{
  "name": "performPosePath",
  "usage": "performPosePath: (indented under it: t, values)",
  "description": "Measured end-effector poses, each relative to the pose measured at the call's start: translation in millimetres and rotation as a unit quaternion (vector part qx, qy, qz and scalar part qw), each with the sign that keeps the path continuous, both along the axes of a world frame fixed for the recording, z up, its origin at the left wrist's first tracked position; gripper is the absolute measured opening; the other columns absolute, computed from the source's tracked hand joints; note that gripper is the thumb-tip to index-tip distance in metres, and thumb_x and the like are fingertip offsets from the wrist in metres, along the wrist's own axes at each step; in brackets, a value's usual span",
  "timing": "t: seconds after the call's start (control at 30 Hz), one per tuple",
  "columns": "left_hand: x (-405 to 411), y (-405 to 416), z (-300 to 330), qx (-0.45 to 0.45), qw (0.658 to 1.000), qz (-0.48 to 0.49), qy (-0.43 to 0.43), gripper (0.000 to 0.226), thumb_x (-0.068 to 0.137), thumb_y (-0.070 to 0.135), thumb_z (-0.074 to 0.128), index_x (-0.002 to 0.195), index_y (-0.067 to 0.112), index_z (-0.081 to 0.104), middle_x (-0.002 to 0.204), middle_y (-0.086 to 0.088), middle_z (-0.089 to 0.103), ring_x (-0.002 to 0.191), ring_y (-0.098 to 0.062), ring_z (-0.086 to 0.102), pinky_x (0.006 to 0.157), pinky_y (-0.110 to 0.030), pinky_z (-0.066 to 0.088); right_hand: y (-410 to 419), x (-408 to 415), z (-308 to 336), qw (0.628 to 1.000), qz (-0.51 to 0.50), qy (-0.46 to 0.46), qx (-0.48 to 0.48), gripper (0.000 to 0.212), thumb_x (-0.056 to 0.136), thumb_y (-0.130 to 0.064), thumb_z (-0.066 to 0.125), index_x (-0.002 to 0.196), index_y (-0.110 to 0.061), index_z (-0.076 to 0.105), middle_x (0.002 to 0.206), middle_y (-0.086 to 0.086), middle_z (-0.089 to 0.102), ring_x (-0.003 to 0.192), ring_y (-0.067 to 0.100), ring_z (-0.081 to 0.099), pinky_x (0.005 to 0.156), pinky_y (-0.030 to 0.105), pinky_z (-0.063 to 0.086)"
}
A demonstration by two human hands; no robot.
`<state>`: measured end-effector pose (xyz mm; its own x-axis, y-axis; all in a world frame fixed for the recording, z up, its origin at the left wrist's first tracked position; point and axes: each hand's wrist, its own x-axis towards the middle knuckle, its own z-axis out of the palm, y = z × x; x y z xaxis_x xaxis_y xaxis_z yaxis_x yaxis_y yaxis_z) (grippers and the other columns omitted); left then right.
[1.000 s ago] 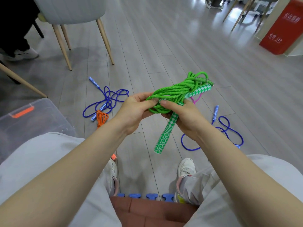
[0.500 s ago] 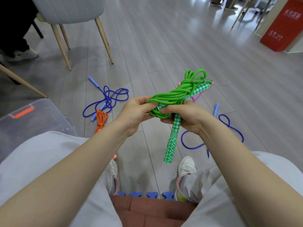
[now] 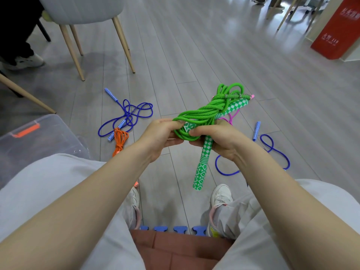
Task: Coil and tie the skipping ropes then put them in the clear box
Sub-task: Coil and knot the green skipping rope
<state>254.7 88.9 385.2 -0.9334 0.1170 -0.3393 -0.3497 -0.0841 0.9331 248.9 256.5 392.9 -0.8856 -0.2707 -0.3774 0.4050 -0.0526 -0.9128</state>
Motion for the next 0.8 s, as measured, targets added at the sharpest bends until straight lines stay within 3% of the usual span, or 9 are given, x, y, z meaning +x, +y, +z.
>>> performPosePath:
  t: [0.07, 0.2, 0.33, 0.53, 0.63, 0.8]
  values:
    - [1.4, 0.9, -2.9, -0.019, 1.000, -0.005, -0.001, 0.013, 0.093, 0.015, 0.058, 0.088, 0.014, 0.069, 0.088, -0.005, 0.073, 0.081, -0.017, 0.069, 0.076, -0.029, 0.056, 3.0, -0.9, -3.2, 1.000, 0.016, -0.001, 0.026, 0.031, 0.082, 0.007, 0.066, 0.112, 0.000, 0.068, 0.111, 0.014, 0.072, 0.098, 0.024, 0.068, 0.090, 0.036, 0.057]
    - [3.5, 2.6, -7.5, -0.076, 0.996, -0.040, 0.017, 0.019, 0.097, 0.017, 0.055, 0.084, 0.014, 0.068, 0.067, 0.004, 0.070, 0.070, -0.013, 0.065, 0.074, -0.028, 0.054, 8.5, -1.6, -3.4, 0.996, 0.038, -0.007, 0.082, 0.029, 0.080, 0.002, 0.070, 0.109, -0.002, 0.070, 0.097, 0.005, 0.072, 0.087, 0.017, 0.063, 0.076, 0.027, 0.053]
    - [2.4, -3.1, -4.4, -0.083, 0.990, -0.105, 0.051, 0.023, 0.100, 0.018, 0.049, 0.089, 0.015, 0.069, 0.082, -0.004, 0.069, 0.074, -0.016, 0.062, 0.071, -0.025, 0.049, 13.3, 0.1, 0.6, 0.994, 0.065, 0.012, 0.083, 0.030, 0.081, 0.001, 0.070, 0.111, -0.003, 0.070, 0.100, 0.006, 0.073, 0.088, 0.016, 0.065, 0.077, 0.028, 0.054]
    - [-6.1, -15.8, -0.1, -0.058, 0.984, -0.161, 0.052, 0.027, 0.097, 0.014, 0.052, 0.113, -0.005, 0.064, 0.087, -0.008, 0.065, 0.072, -0.013, 0.059, 0.064, -0.022, 0.044, 16.5, 2.9, 6.6, 0.994, 0.086, 0.035, 0.060, 0.024, 0.082, 0.002, 0.069, 0.103, -0.007, 0.071, 0.097, 0.004, 0.074, 0.087, 0.016, 0.067, 0.083, 0.031, 0.055]
    - [-6.2, -19.6, 3.6, -0.033, 0.975, -0.215, 0.041, 0.025, 0.089, 0.020, 0.061, 0.106, 0.003, 0.066, 0.087, -0.004, 0.068, 0.073, -0.012, 0.062, 0.064, -0.021, 0.046, 22.2, 2.9, 15.6, 0.987, 0.128, 0.057, 0.080, 0.027, 0.076, -0.002, 0.071, 0.103, -0.006, 0.071, 0.100, 0.007, 0.073, 0.087, 0.017, 0.067, 0.076, 0.030, 0.055]
    - [2.8, -12.4, 0.0, -0.001, 0.965, -0.255, 0.065, 0.021, 0.084, 0.022, 0.057, 0.100, 0.012, 0.067, 0.089, 0.003, 0.070, 0.077, -0.007, 0.062, 0.068, -0.020, 0.046, 32.3, 3.8, 25.3, 0.978, 0.172, 0.068, 0.094, 0.034, 0.064, -0.009, 0.069, 0.098, -0.005, 0.071, 0.093, 0.008, 0.070, 0.078, 0.019, 0.062, 0.062, 0.028, 0.053]
